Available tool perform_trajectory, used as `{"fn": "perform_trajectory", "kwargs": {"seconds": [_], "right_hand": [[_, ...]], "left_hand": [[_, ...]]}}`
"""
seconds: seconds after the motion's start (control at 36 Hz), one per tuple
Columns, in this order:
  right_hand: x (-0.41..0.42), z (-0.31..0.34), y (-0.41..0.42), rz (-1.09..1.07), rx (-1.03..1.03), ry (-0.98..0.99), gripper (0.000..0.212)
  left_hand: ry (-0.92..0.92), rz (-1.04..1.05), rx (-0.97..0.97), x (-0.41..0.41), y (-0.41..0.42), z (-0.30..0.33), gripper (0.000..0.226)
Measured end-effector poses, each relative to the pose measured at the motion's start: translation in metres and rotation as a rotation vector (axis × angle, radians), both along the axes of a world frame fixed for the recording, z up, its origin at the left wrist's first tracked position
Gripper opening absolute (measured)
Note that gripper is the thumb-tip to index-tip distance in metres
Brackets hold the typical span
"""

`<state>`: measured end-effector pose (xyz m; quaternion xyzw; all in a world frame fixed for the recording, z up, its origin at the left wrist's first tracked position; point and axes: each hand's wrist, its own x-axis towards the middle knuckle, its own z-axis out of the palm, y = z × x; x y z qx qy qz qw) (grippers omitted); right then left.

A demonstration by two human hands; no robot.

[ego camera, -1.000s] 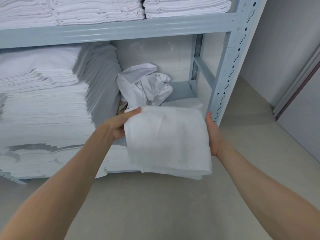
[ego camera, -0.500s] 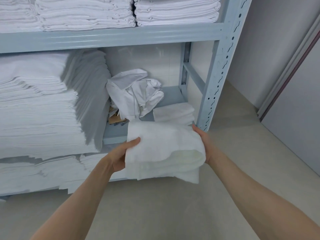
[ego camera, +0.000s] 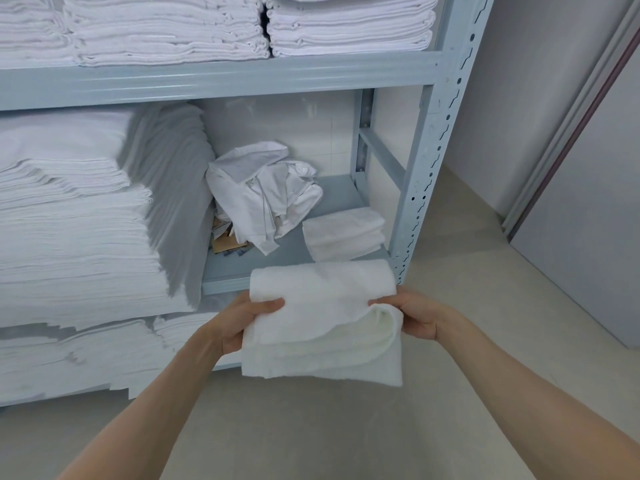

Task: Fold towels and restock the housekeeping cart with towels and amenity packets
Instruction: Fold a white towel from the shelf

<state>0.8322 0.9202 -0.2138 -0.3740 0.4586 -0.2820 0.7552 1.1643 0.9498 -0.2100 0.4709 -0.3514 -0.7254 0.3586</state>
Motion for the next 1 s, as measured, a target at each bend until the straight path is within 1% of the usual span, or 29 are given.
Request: {"fn": "perform_trajectory", "kwargs": {"seconds": [0.11,0.17,0.22,0.28,0.36,0.39,0.47,0.56,0.58,0.61,0.64,0.67,0.72,0.75,0.83,0.86,0.92,1.0], "right_hand": [[0.001,0.012,-0.001,-0.056,-0.087,-0.025,0.051],[0.003,0.022,-0.003,-0.087,-0.129,-0.048,0.045],[0.007,0.032,-0.005,-0.119,-0.174,-0.061,0.042],[0.011,0.042,-0.007,-0.150,-0.223,-0.088,0.043],[0.015,0.056,-0.010,-0.174,-0.281,-0.157,0.037],[0.016,0.060,-0.011,-0.180,-0.297,-0.176,0.035],[0.022,0.069,-0.011,-0.184,-0.357,-0.191,0.034],[0.031,0.076,-0.012,-0.155,-0.393,-0.126,0.043],[0.034,0.077,-0.013,-0.134,-0.375,-0.125,0.042],[0.036,0.076,-0.013,-0.133,-0.370,-0.147,0.034],[0.039,0.075,-0.012,-0.164,-0.388,-0.169,0.025],[0.041,0.072,-0.010,-0.210,-0.424,-0.175,0.022],[0.044,0.064,-0.007,-0.279,-0.444,-0.156,0.037],[0.047,0.060,-0.004,-0.282,-0.424,-0.140,0.040],[0.054,0.051,0.008,-0.234,-0.307,-0.013,0.022],[0.056,0.047,0.012,-0.234,-0.258,0.033,0.023],[0.059,0.035,0.018,-0.212,-0.204,0.048,0.025],[0.063,0.021,0.023,-0.148,-0.171,0.057,0.029]], "left_hand": [[0.048,0.047,-0.099,0.005,-0.002,0.007,0.043],[0.042,0.058,-0.143,0.007,-0.005,0.015,0.039],[0.028,0.047,-0.187,0.011,-0.010,0.023,0.041],[0.019,0.015,-0.223,0.018,-0.015,0.034,0.049],[0.028,-0.013,-0.292,0.032,-0.023,0.051,0.072],[0.030,-0.013,-0.329,0.036,-0.026,0.056,0.069],[0.012,0.040,-0.416,0.046,-0.030,0.068,0.046],[-0.015,0.070,-0.405,0.053,-0.031,0.075,0.039],[-0.007,0.058,-0.418,0.054,-0.030,0.076,0.028],[0.003,0.072,-0.456,0.055,-0.029,0.074,0.015],[0.003,0.116,-0.496,0.054,-0.026,0.073,0.009],[-0.013,0.172,-0.511,0.055,-0.025,0.069,0.018],[-0.034,0.235,-0.444,0.055,-0.020,0.061,0.036],[-0.044,0.227,-0.390,0.057,-0.017,0.057,0.038],[-0.108,0.115,-0.265,0.062,-0.008,0.040,0.027],[-0.130,0.068,-0.239,0.063,-0.005,0.035,0.027],[-0.141,-0.006,-0.193,0.064,-0.001,0.027,0.026],[-0.104,-0.026,-0.144,0.065,-0.001,0.016,0.031]]}}
